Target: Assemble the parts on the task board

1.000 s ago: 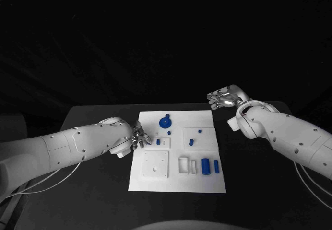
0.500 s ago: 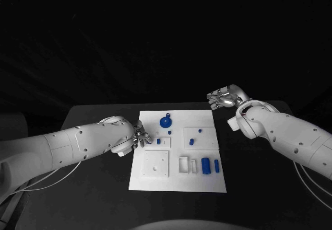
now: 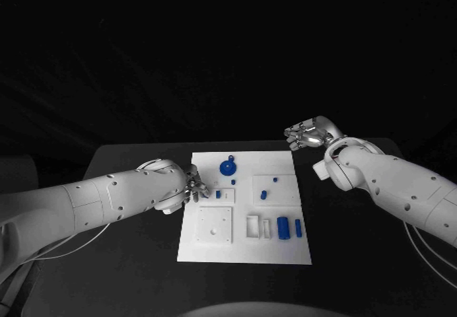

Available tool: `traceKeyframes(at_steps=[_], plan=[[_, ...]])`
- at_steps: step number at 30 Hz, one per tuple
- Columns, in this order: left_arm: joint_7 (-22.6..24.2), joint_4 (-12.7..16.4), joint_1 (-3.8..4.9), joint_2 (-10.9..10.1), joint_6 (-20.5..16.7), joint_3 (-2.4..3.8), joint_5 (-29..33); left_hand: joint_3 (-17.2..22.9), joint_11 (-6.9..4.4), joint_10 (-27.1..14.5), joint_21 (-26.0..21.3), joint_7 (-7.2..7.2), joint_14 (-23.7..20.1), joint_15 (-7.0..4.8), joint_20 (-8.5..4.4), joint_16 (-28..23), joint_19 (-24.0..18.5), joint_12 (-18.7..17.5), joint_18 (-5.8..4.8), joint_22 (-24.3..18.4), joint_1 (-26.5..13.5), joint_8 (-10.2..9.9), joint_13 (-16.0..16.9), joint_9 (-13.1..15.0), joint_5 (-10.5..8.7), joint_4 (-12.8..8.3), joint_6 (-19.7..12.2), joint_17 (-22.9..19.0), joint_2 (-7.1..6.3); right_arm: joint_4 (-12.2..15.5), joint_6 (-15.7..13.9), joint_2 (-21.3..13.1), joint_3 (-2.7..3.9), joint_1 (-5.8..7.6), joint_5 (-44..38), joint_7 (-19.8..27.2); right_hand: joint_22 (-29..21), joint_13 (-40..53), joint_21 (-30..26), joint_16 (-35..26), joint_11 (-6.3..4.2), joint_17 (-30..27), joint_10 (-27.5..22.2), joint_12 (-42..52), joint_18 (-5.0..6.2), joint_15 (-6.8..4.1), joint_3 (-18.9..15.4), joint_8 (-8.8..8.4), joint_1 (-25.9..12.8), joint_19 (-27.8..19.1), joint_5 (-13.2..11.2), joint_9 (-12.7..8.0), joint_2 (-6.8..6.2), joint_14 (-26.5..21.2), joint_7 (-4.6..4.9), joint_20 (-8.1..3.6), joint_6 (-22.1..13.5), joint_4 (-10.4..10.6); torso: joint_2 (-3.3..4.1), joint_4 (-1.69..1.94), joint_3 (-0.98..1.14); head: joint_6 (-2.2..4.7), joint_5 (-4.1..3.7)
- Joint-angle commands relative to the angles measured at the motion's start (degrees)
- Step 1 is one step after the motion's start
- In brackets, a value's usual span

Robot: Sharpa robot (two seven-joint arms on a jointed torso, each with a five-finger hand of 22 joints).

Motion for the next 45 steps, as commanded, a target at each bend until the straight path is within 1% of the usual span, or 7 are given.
traceKeyframes(at_steps=[1,3,21,27,37,43,45], plan=[[0.68,0.57,-0.99,0.82,2.93,-0.40,-1.10,-0.03,-1.41,1.78,0.26,-6.09,-0.05,-0.24,-0.02,0.28,-0.23,0.29,-0.88,1.02,0.09,-0.07,0.15,-0.02,-0.24,-0.02,9.58,0.11,0.66,0.06,0.54,-0.01,0.03,-0.02,-0.34,0.31,-0.07,-0.08,0.24,-0.30,0.25,-0.09,-0.10,-0.08,0.07,0.01,0.36,-0.17,-0.41,-0.42,0.31,-0.02,-0.10,0.18,0.28,0.14,0.08,-0.06,0.01,-0.01,0.01,-0.04,-0.02],[0.69,0.59,-1.03,0.90,2.95,-0.40,-1.24,-0.07,-1.42,1.77,0.28,-6.10,-0.04,-0.24,-0.01,0.32,-0.23,0.31,-0.88,1.02,0.05,-0.05,0.18,0.00,-0.28,0.05,9.61,0.12,0.67,0.06,0.54,-0.03,0.03,-0.02,-0.34,0.30,-0.08,-0.08,0.25,-0.29,0.25,-0.09,-0.12,-0.09,0.07,0.01,0.42,-0.17,-0.44,-0.43,0.43,-0.02,-0.07,0.19,0.28,0.15,0.09,-0.08,-0.02,0.00,-0.03,-0.09,-0.02],[0.79,0.53,-1.14,1.13,3.50,-0.40,-2.91,-0.29,-1.54,1.77,0.53,-6.30,-0.01,-0.21,0.04,1.34,-0.23,1.02,-0.88,1.02,-0.53,0.18,0.80,0.31,-0.81,1.12,10.05,0.97,1.24,-0.12,0.59,-0.05,0.03,-0.03,-0.34,0.32,-0.07,-0.08,0.27,-0.30,0.26,-0.10,-0.13,-0.10,0.08,0.01,0.56,-0.18,-0.48,-0.44,0.98,-0.03,-0.15,0.17,0.30,0.14,0.07,-0.18,-0.02,0.06,-0.07,-0.12,-0.02],[0.83,0.59,-1.16,1.17,4.10,-0.40,-3.14,-0.33,-1.58,1.76,0.60,-6.35,0.02,-0.20,0.06,1.70,-0.24,1.17,-0.88,1.03,-0.57,0.32,0.98,0.41,-0.90,1.17,10.16,1.50,1.23,-0.17,0.59,-0.11,0.03,-0.04,-0.34,0.33,-0.06,-0.08,0.28,-0.31,0.25,-0.11,-0.13,-0.11,0.09,0.00,0.67,-0.17,-0.50,-0.46,1.25,-0.02,-0.17,0.17,0.30,0.14,0.07,-0.28,-0.01,0.04,-0.13,-0.22,-0.05],[1.00,0.40,-1.19,1.22,5.24,-0.40,-3.35,-0.57,-1.63,1.75,0.78,-6.47,0.07,-0.16,0.10,2.45,-0.27,1.55,-0.88,1.05,-0.63,0.58,1.51,0.35,-0.91,1.47,10.44,2.59,1.13,-0.27,0.63,-0.20,0.03,-0.05,-0.34,0.34,-0.05,-0.08,0.31,-0.31,0.26,-0.11,-0.12,-0.10,0.09,0.01,0.74,-0.18,-0.60,-0.47,1.49,-0.03,-0.20,0.17,0.31,0.14,0.06,-0.28,0.00,0.04,-0.10,-0.27,-0.02],[1.09,0.24,-1.42,1.35,5.52,-0.40,-3.78,-0.56,-1.64,1.75,0.89,-6.49,0.02,-0.14,0.12,2.63,-0.35,1.67,-0.88,1.04,-0.62,0.56,1.97,0.05,-1.13,1.75,10.62,2.77,1.43,-0.30,0.65,-0.16,0.03,-0.06,-0.34,0.36,-0.06,-0.08,0.31,-0.32,0.26,-0.12,-0.12,-0.11,0.09,0.01,0.76,-0.17,-0.64,-0.48,1.61,-0.02,-0.21,0.15,0.30,0.14,0.06,-0.28,0.01,0.05,-0.09,-0.27,-0.04],[1.09,0.22,-1.47,1.39,5.60,-0.40,-3.85,-0.58,-1.64,1.75,0.91,-6.50,0.02,-0.15,0.11,2.65,-0.36,1.64,-0.88,1.03,-0.70,0.57,2.08,-0.02,-1.18,1.85,10.69,2.82,1.50,-0.32,0.66,-0.14,0.03,-0.07,-0.34,0.37,-0.06,-0.08,0.31,-0.32,0.26,-0.12,-0.12,-0.11,0.09,0.01,0.76,-0.17,-0.64,-0.48,1.61,-0.02,-0.21,0.15,0.30,0.14,0.06,-0.28,0.01,0.03,-0.10,-0.44,-0.10]])
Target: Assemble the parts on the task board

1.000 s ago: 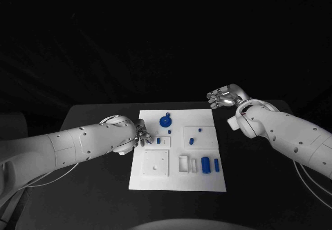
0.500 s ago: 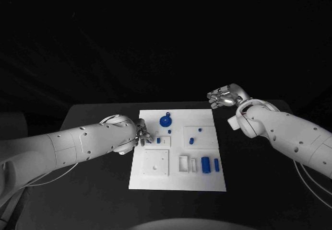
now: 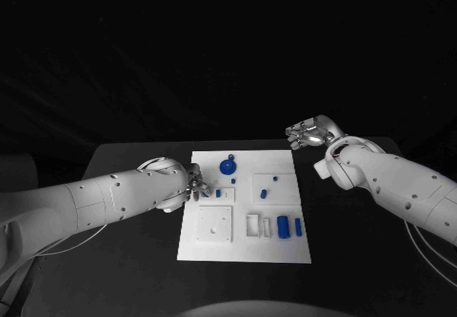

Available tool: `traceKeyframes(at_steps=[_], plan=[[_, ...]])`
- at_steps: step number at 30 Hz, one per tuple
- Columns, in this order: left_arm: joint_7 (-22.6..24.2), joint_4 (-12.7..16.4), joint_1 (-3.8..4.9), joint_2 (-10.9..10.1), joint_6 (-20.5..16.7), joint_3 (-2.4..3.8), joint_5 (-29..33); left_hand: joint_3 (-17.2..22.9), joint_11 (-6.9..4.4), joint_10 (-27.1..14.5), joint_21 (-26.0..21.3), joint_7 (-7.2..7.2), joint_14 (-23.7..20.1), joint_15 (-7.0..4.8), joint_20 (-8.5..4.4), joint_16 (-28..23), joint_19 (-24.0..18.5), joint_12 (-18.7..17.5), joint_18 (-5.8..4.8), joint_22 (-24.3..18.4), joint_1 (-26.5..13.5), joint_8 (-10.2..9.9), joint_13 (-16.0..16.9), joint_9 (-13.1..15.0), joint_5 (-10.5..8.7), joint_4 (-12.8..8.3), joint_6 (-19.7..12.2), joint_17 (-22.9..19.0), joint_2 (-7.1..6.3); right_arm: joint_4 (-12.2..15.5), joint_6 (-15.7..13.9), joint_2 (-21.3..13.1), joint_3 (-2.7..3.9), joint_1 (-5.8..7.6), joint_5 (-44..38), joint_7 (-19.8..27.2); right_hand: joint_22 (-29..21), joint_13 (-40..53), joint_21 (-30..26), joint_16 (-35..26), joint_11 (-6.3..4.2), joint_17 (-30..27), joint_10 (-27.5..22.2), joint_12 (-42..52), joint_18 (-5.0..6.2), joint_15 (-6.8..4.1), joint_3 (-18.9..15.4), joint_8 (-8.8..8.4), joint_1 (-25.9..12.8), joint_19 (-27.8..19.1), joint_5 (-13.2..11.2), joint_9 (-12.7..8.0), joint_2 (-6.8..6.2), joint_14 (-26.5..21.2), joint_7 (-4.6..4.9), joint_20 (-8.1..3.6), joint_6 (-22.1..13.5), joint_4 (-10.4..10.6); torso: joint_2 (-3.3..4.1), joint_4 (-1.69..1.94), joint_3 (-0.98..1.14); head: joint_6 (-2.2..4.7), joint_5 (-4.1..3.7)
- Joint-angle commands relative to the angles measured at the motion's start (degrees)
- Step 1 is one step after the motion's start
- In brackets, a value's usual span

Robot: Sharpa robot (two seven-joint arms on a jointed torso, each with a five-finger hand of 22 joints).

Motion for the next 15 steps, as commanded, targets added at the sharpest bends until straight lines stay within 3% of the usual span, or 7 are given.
traceKeyframes(at_steps=[1,15], plan=[[0.91,0.45,-1.31,0.71,4.13,-0.62,0.25,-0.03,-1.65,1.75,0.25,-6.66,-0.09,-0.23,0.11,0.21,-0.36,0.04,-0.87,1.06,0.07,0.07,0.08,-0.50,-0.31,0.34,10.50,0.03,0.60,-0.04,0.57,0.04,0.03,-0.05,-0.33,0.36,-0.06,-0.08,0.31,-0.32,0.26,-0.08,-0.12,-0.11,0.08,0.01,0.36,-0.17,-0.41,-0.26,0.34,-0.02,0.02,0.15,0.30,-0.07,0.06,0.12,0.02,-0.03,-0.02,-0.14,-0.03],[0.62,-0.02,-1.56,0.81,5.31,-0.62,0.07,-0.59,-1.64,1.75,0.35,-6.67,-0.13,-0.22,0.13,0.08,-0.38,-0.23,-0.87,1.02,-0.05,0.08,0.55,-0.81,-1.13,1.05,10.47,-0.26,0.52,-0.07,0.58,0.08,0.03,-0.09,-0.33,0.38,-0.05,-0.08,0.34,-0.31,0.26,-0.08,-0.12,-0.11,0.09,0.00,0.46,-0.17,-0.43,-0.27,0.70,-0.02,0.01,0.17,0.31,-0.08,0.05,0.04,0.01,0.01,-0.01,-0.29,-0.14]])
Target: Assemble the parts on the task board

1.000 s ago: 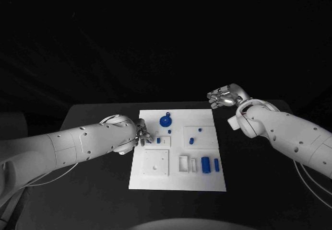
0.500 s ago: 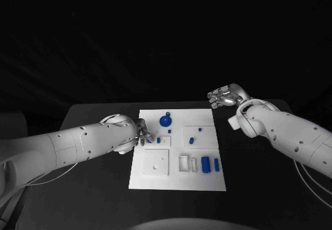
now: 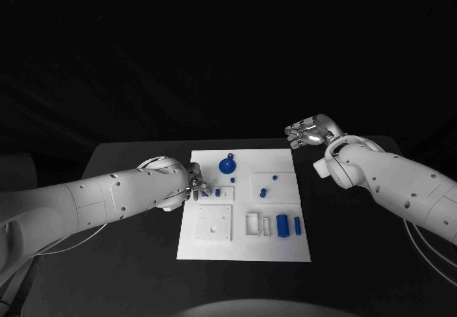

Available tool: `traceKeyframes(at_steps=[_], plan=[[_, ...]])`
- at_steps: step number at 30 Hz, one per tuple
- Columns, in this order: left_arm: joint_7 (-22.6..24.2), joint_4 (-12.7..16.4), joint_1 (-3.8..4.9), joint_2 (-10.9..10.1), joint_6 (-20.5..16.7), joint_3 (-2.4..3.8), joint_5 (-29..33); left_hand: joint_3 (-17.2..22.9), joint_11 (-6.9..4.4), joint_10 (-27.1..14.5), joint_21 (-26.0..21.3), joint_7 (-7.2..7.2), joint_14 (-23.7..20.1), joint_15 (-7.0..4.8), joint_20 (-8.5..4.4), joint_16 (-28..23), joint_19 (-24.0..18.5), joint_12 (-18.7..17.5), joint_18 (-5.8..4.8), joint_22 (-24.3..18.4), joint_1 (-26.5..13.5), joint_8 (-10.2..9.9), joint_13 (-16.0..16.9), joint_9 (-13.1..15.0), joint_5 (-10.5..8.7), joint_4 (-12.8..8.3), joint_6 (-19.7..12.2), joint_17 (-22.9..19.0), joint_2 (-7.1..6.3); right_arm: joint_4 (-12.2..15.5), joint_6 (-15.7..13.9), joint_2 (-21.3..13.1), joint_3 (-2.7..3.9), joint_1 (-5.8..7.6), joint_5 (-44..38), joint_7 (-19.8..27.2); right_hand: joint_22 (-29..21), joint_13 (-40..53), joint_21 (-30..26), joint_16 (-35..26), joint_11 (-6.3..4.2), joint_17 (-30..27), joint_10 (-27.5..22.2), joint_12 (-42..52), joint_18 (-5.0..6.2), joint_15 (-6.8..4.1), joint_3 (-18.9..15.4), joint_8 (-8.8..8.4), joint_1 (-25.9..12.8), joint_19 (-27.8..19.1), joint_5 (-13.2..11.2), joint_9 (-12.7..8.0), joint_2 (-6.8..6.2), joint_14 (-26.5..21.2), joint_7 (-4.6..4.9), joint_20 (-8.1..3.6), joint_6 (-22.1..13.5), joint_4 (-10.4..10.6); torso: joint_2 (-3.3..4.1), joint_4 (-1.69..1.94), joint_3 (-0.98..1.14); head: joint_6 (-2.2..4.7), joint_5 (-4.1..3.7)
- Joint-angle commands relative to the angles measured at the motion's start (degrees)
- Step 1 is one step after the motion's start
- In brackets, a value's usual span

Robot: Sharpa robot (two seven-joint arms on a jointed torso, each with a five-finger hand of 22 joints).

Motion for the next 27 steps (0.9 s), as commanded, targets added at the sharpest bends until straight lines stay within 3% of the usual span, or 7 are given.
traceKeyframes(at_steps=[1,2,4,8,21,27], plan=[[0.34,0.29,-1.43,0.60,4.92,-0.75,0.60,-0.10,-1.64,1.74,0.35,-6.52,-0.22,-0.32,0.13,0.08,-0.39,-0.25,-0.88,0.98,-0.04,-0.24,0.13,-0.87,-0.64,0.61,10.26,-0.10,0.57,-0.02,0.55,0.05,0.03,-0.04,-0.33,0.36,-0.05,-0.08,0.34,-0.31,0.26,-0.09,-0.12,-0.11,0.10,0.00,0.38,-0.17,-0.43,-0.27,0.20,-0.02,0.01,0.17,0.31,-0.07,0.05,-0.04,0.00,0.01,-0.02,-0.06,0.00],[0.31,0.25,-1.44,0.62,5.03,-0.75,0.59,-0.17,-1.65,1.74,0.35,-6.53,-0.24,-0.31,0.14,0.04,-0.39,-0.25,-0.88,0.98,-0.05,-0.23,0.16,-0.88,-0.90,0.74,10.27,-0.17,0.62,-0.02,0.55,0.06,0.03,-0.05,-0.33,0.36,-0.05,-0.08,0.34,-0.31,0.26,-0.09,-0.12,-0.11,0.10,0.00,0.38,-0.17,-0.43,-0.27,0.20,-0.02,0.01,0.17,0.31,-0.07,0.05,-0.04,0.00,0.02,-0.03,-0.05,0.01],[0.29,0.16,-1.47,0.65,5.10,-0.75,0.57,-0.54,-1.64,1.74,0.32,-6.54,-0.25,-0.31,0.15,-0.07,-0.40,-0.36,-0.88,0.95,0.02,-0.21,0.21,-0.93,-3.25,1.24,10.27,-0.35,0.87,-0.03,0.51,0.05,0.03,-0.06,-0.33,0.36,-0.05,-0.08,0.34,-0.31,0.26,-0.09,-0.13,-0.11,0.10,0.00,0.42,-0.18,-0.45,-0.29,0.33,-0.03,0.00,0.17,0.32,-0.08,0.04,-0.06,-0.01,0.02,-0.02,-0.06,0.01],[0.30,-0.01,-1.52,0.73,4.95,-0.75,0.56,-1.36,-1.63,1.74,0.25,-6.54,-0.26,-0.32,0.14,-0.22,-0.36,-0.51,-0.88,0.92,0.08,-0.18,0.26,-0.98,-5.25,2.20,10.20,-0.62,1.07,-0.04,0.43,0.08,0.03,-0.06,-0.32,0.37,-0.05,-0.07,0.35,-0.30,0.26,-0.09,-0.09,-0.09,0.09,0.01,0.33,-0.18,-0.63,-0.28,0.35,-0.03,-0.02,0.19,0.31,-0.06,0.05,0.05,-0.01,0.02,-0.01,-0.02,0.16],[0.30,-0.52,-1.61,0.82,4.69,-0.75,0.58,-2.75,-1.64,1.74,0.06,-6.58,-0.30,-0.36,0.13,-0.52,-0.27,-0.77,-0.88,0.92,0.32,-0.15,0.28,-1.10,-5.34,3.79,10.03,-1.12,0.26,-0.10,0.42,0.12,0.03,-0.09,-0.32,0.38,-0.05,-0.07,0.35,-0.30,0.26,-0.09,-0.09,-0.09,0.09,0.01,0.33,-0.18,-0.63,-0.28,0.35,-0.03,-0.02,0.19,0.31,-0.06,0.05,0.05,-0.01,-0.01,0.02,-0.06,0.01],[0.29,-0.60,-1.62,0.82,4.34,-0.75,0.33,-1.77,-1.60,1.75,0.00,-6.48,-0.29,-0.34,0.13,-0.59,-0.28,-0.86,-0.88,0.93,1.14,-0.18,0.24,-1.18,-4.42,3.14,9.98,-1.25,0.98,-0.11,0.42,0.13,0.03,-0.11,-0.31,0.38,-0.05,-0.07,0.35,-0.30,0.26,-0.09,-0.09,-0.09,0.09,0.01,0.33,-0.18,-0.63,-0.28,0.35,-0.03,-0.02,0.19,0.31,-0.06,0.05,0.05,-0.02,0.01,-0.02,-0.05,0.02]])
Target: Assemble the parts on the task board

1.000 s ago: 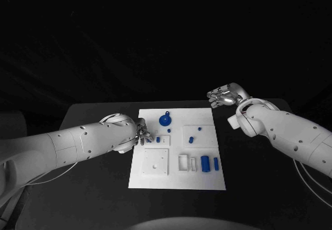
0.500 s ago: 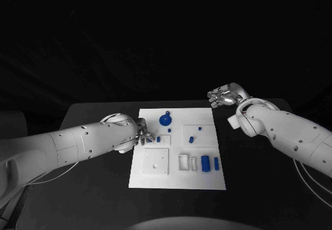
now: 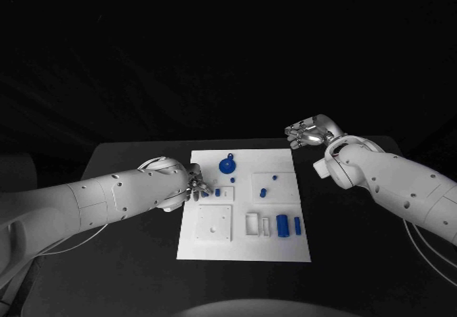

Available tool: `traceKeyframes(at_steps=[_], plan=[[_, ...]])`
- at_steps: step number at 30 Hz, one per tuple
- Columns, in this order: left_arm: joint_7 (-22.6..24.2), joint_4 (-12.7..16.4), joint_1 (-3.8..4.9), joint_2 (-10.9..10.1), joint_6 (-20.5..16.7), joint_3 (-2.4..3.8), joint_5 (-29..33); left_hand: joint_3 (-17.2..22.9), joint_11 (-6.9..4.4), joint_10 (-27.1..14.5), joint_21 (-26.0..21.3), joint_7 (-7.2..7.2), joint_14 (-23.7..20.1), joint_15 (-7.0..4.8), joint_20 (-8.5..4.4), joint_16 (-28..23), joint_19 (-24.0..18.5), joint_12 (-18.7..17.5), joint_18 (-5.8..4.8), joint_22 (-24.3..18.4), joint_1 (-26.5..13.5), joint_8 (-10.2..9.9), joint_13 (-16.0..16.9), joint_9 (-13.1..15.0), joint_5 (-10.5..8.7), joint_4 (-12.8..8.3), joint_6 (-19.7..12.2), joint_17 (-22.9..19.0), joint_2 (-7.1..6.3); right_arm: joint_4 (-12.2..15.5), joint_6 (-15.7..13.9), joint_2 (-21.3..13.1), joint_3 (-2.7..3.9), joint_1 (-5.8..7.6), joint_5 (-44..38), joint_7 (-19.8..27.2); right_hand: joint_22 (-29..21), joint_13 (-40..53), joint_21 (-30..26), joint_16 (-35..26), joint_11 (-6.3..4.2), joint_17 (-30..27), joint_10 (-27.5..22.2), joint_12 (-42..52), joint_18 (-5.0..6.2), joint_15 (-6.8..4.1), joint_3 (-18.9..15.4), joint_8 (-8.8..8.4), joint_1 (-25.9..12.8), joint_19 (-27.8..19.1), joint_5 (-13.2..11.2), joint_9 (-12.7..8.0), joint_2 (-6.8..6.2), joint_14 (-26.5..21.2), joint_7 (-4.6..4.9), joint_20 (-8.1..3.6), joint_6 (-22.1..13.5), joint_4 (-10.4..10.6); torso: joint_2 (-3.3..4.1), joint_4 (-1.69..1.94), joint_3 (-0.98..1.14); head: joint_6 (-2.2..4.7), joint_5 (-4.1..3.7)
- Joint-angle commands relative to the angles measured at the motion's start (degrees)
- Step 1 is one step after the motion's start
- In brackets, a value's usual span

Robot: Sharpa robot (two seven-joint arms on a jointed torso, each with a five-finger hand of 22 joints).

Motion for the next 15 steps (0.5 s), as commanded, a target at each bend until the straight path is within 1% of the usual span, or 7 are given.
traceKeyframes(at_steps=[1,9,15], plan=[[-0.11,0.25,-1.29,0.39,3.69,-0.74,0.33,0.59,-1.67,1.66,0.01,-6.10,-0.07,-0.15,0.13,-0.34,-0.28,-0.36,-0.87,0.96,0.98,-0.34,0.05,-9.30,0.41,-0.34,9.33,-0.09,0.28,-0.02,0.42,0.04,0.03,-0.04,-0.31,0.38,-0.05,-0.07,0.35,-0.30,0.26,-0.09,-0.09,-0.09,0.09,0.01,0.25,-0.18,-0.63,-0.29,0.35,-0.02,-0.02,0.19,0.31,-0.06,0.04,-0.03,0.02,0.02,-0.03,0.00,0.00],[-0.31,0.01,-1.29,0.28,3.20,-0.74,-0.47,2.02,-1.68,1.66,0.08,-6.06,-0.03,-0.13,0.13,-0.17,-0.25,-0.34,-0.87,0.99,0.60,-0.30,0.07,-9.43,1.14,-1.52,9.40,0.08,0.86,-0.06,0.43,0.03,0.03,-0.10,-0.31,0.39,-0.07,-0.08,0.34,-0.31,0.26,-0.10,-0.11,-0.09,0.09,0.02,0.16,-0.17,-0.64,-0.29,0.49,-0.02,0.00,0.17,0.31,-0.06,0.04,0.04,0.01,0.04,-0.04,-0.08,0.02],[-0.60,-0.21,-1.29,0.04,3.28,-0.74,-1.15,2.42,-1.73,1.66,0.11,-6.06,-0.02,-0.15,0.11,-0.08,-0.24,-0.30,-0.87,1.00,0.69,-0.27,0.09,-9.44,1.59,-2.00,9.41,0.22,0.97,-0.03,0.43,-0.04,0.03,-0.13,-0.31,0.40,-0.07,-0.08,0.34,-0.31,0.26,-0.10,-0.11,-0.09,0.09,0.02,0.16,-0.17,-0.64,-0.29,0.49,-0.02,0.00,0.17,0.31,-0.06,0.04,0.04,0.00,0.04,-0.02,-0.06,0.08]])
